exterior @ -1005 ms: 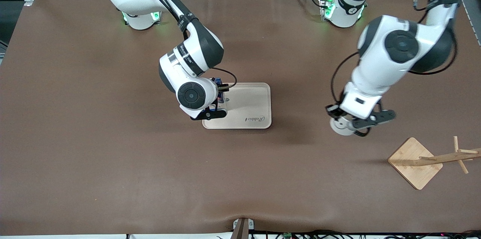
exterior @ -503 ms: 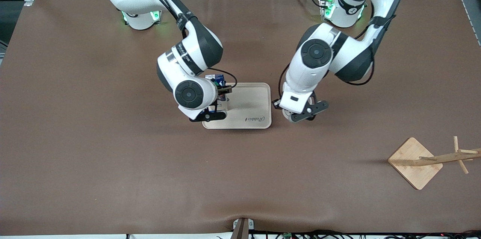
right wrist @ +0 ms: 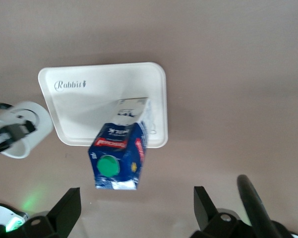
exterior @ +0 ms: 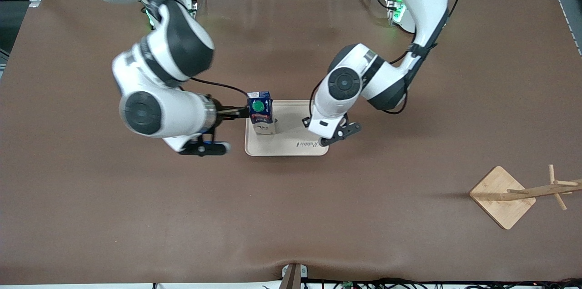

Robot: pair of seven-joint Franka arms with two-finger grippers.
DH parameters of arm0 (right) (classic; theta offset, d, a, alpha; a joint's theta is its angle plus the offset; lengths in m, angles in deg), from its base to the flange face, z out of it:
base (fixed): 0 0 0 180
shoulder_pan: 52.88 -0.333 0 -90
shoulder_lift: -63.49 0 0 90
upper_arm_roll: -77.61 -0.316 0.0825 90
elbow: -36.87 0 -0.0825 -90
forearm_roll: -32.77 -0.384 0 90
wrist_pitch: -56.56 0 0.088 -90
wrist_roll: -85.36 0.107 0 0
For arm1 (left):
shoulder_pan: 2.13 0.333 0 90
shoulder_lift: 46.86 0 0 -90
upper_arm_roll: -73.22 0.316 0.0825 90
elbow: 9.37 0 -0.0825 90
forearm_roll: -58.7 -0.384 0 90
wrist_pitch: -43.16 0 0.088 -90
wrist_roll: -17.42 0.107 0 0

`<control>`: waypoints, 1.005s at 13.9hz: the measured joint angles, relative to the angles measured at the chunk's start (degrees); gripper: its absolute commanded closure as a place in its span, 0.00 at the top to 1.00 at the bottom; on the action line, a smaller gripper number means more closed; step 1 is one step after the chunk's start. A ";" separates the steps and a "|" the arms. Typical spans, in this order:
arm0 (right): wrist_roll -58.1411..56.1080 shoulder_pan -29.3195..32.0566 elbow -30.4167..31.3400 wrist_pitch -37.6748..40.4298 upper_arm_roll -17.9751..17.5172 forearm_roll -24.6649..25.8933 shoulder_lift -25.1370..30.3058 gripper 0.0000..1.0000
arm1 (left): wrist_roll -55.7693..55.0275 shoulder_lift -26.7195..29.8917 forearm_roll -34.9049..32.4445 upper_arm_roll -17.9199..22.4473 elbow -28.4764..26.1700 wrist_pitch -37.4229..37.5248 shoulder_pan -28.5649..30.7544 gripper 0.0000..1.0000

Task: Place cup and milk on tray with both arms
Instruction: 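Lower the carton onto the tray while the left gripper carries the mug over, then open the right gripper and withdraw while the left gripper sets the mug down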

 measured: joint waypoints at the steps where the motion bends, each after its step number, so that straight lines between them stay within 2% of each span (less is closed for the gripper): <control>1: -0.02 1.84 -0.07 1.33 0.18 0.03 1.57 1.00 | -0.64 -1.27 0.02 0.01 0.91 0.00 -0.80 0.00; 4: -0.55 8.80 -0.34 5.20 0.48 2.09 5.96 1.00 | -1.35 -4.44 0.03 0.01 3.55 -0.03 -2.43 0.00; 6: -3.10 12.06 -0.46 5.92 0.48 7.05 9.48 1.00 | -1.36 -5.72 0.04 0.01 4.20 -0.04 -2.76 0.00; 8: -5.95 12.78 0.21 6.91 0.43 13.26 13.36 1.00 | -1.36 -6.70 0.04 0.01 4.38 -0.05 -2.95 0.00; 9: -7.33 12.83 2.00 6.77 0.38 16.15 15.41 1.00 | -1.36 -7.19 0.04 0.02 4.43 -0.10 -3.14 0.00; 11: -11.26 14.47 8.44 3.92 0.44 18.38 19.48 1.00 | -1.36 -8.11 0.04 0.07 4.52 -0.61 -3.74 0.00; 13: -15.08 17.41 17.22 -2.44 0.52 18.62 23.97 1.00 | -1.36 -8.77 0.04 0.10 4.67 -1.32 -4.30 0.26; 14: -16.96 18.74 22.52 -6.28 0.55 18.63 26.78 1.00 | -1.36 -8.85 0.04 0.13 4.71 -1.50 -4.41 0.55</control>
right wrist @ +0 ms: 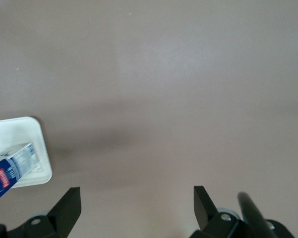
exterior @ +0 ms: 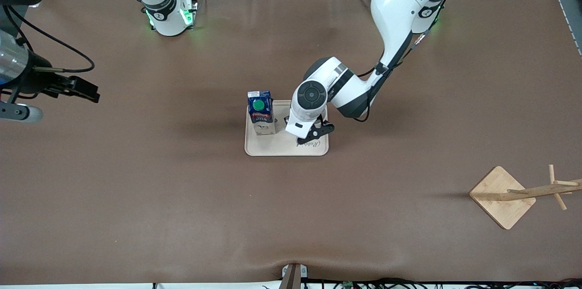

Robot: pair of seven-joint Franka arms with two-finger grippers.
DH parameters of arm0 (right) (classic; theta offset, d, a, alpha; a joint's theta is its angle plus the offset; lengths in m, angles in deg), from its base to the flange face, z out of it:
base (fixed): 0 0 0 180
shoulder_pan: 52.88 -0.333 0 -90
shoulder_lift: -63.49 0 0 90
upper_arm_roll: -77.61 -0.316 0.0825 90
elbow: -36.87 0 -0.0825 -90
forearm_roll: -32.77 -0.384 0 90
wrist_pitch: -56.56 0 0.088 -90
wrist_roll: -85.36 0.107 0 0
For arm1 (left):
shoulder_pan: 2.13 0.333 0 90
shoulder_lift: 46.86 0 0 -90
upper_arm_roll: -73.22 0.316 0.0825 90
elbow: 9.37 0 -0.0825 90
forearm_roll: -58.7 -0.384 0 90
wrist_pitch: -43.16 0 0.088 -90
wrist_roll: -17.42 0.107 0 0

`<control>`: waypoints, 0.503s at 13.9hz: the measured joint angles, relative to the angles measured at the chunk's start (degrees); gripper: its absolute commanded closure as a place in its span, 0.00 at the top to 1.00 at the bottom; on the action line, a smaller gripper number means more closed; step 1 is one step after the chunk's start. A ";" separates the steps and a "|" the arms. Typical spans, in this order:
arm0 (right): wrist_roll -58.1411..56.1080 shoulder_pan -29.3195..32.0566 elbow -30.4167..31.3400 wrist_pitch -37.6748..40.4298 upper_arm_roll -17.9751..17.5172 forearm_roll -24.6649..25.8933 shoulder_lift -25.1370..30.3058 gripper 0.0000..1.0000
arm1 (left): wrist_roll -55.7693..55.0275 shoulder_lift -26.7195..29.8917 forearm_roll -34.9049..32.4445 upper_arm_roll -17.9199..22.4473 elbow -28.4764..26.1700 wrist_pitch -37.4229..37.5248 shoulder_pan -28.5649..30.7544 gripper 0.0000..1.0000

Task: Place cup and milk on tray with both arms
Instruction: 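Open the right gripper and withdraw while the left gripper sets the mug down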

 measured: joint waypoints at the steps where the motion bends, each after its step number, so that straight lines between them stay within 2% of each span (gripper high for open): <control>1: -1.63 0.87 4.89 -2.73 0.01 0.02 2.82 1.00 | 0.00 0.00 0.00 0.07 0.06 -0.11 0.00 1.00; 3: -3.20 1.26 11.13 -3.74 -0.02 0.16 7.31 1.00 | 0.05 0.00 -0.03 0.36 0.44 -0.16 0.01 1.00; 7: -5.76 2.17 11.56 -4.06 -0.07 0.38 9.32 1.00 | 0.49 1.14 -1.42 0.82 2.67 0.01 0.72 1.00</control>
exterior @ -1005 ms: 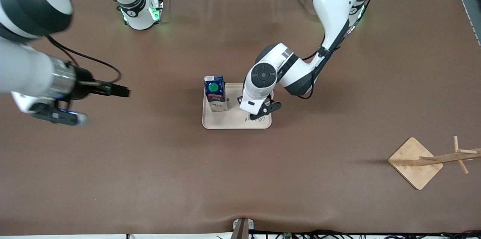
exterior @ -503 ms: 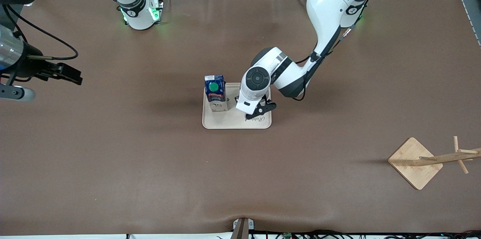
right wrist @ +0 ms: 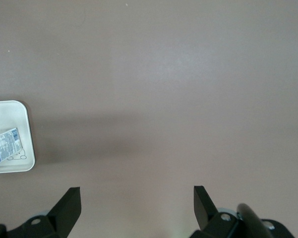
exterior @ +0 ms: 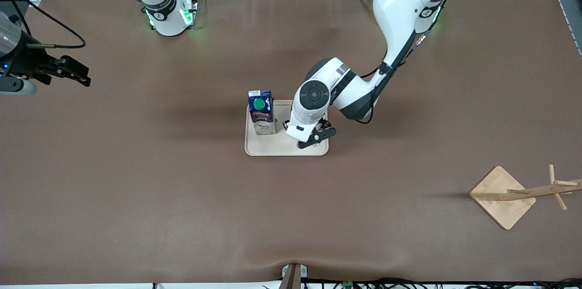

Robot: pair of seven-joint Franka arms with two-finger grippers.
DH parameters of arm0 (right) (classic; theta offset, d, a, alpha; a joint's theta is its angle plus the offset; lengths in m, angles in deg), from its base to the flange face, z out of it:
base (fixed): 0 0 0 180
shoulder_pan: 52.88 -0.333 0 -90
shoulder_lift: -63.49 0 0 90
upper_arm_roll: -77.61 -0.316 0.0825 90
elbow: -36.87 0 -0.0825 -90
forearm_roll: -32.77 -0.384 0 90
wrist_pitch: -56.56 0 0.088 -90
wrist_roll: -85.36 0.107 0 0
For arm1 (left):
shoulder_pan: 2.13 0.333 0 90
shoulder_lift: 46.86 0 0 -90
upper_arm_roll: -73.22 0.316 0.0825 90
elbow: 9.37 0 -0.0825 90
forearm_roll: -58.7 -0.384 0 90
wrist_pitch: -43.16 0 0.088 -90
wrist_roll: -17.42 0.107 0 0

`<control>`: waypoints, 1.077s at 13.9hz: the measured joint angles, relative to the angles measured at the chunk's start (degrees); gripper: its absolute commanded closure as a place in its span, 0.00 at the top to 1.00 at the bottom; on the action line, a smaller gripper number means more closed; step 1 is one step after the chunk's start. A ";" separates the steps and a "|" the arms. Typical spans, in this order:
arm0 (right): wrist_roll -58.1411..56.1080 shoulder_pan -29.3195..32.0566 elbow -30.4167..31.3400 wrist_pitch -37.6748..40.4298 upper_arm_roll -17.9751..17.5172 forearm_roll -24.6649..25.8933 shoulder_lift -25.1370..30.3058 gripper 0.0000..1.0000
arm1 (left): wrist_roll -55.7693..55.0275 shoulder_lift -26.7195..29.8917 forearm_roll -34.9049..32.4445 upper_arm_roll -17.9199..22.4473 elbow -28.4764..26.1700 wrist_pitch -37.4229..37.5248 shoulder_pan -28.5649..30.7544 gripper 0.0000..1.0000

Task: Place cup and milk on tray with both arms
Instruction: 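Open the right gripper and withdraw while the left gripper sets the mug down, then open the left gripper and withdraw it from the mug on the tray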

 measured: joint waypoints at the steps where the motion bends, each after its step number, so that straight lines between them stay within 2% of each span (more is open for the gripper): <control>1: -0.47 0.41 -0.42 -0.14 0.01 0.00 0.01 1.00 | 0.03 1.12 -0.58 0.07 0.46 0.54 0.47 1.00; 4: -0.85 0.83 -0.94 -0.03 -0.01 -0.04 0.02 1.00 | 1.55 5.79 -2.29 0.50 0.92 3.72 2.93 1.00; 7: -0.85 0.84 -0.95 0.50 -0.12 -0.05 0.02 1.00 | 9.00 11.01 -2.85 0.72 1.12 9.77 6.81 1.00; 10: -0.85 1.07 -0.96 0.61 -0.11 -1.24 0.03 1.00 | 19.54 15.96 -3.35 0.95 1.18 14.51 12.35 1.00; 15: -0.95 1.62 -1.01 0.64 -0.05 -2.52 0.07 1.00 | 28.49 23.01 -3.59 1.15 1.20 17.64 23.44 1.00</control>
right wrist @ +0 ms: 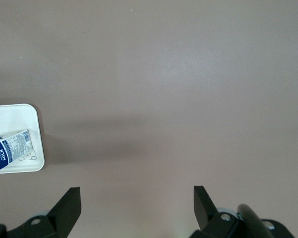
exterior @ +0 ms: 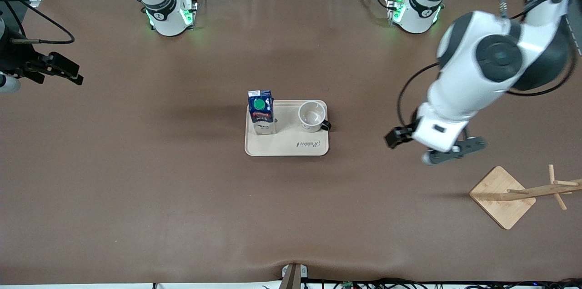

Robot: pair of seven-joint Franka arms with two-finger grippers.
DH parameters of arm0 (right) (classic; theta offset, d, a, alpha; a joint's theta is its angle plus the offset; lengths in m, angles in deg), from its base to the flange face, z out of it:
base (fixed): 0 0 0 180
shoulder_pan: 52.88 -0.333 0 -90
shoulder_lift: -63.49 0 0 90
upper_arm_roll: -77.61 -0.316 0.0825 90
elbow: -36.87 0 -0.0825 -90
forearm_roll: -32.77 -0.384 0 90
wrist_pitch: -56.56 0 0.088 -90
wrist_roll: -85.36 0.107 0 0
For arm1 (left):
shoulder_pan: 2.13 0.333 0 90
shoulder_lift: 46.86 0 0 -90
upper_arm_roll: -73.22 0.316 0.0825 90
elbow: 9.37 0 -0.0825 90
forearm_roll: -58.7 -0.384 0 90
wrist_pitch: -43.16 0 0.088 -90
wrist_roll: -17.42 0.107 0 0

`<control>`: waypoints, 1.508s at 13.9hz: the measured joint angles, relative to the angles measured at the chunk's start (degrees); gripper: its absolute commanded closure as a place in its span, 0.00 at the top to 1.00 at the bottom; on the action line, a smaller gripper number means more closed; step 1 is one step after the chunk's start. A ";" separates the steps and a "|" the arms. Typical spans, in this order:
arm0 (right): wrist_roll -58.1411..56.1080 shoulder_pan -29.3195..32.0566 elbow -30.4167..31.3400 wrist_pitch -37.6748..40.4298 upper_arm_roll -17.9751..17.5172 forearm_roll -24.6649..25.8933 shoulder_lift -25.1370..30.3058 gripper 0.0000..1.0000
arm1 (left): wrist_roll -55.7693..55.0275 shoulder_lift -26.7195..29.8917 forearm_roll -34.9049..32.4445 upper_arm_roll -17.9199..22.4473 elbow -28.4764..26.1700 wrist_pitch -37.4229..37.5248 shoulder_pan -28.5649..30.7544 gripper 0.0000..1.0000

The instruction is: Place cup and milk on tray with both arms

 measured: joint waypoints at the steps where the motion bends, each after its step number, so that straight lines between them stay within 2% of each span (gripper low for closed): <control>1: 0.00 0.01 0.00 0.01 0.01 -0.01 0.00 1.00 | 1.78 0.88 -0.11 0.03 -0.02 1.51 1.44 1.00; 6: 0.00 0.03 -0.02 0.28 0.01 -0.03 0.01 1.00 | 8.39 3.74 -7.53 -0.01 -0.05 6.49 4.12 1.00; 15: 0.00 0.04 -0.02 0.45 0.00 -0.07 0.01 1.00 | 17.53 11.11 -7.41 0.01 -0.25 12.29 8.67 1.00; 17: 0.00 0.05 -0.02 0.45 0.00 -0.08 0.01 1.00 | 22.00 13.09 -5.44 3.21 -1.02 13.18 7.85 1.00; 21: -0.01 0.05 -0.03 0.45 -0.01 -0.09 0.01 1.00 | 28.82 18.40 -2.25 12.76 -5.25 13.87 3.01 1.00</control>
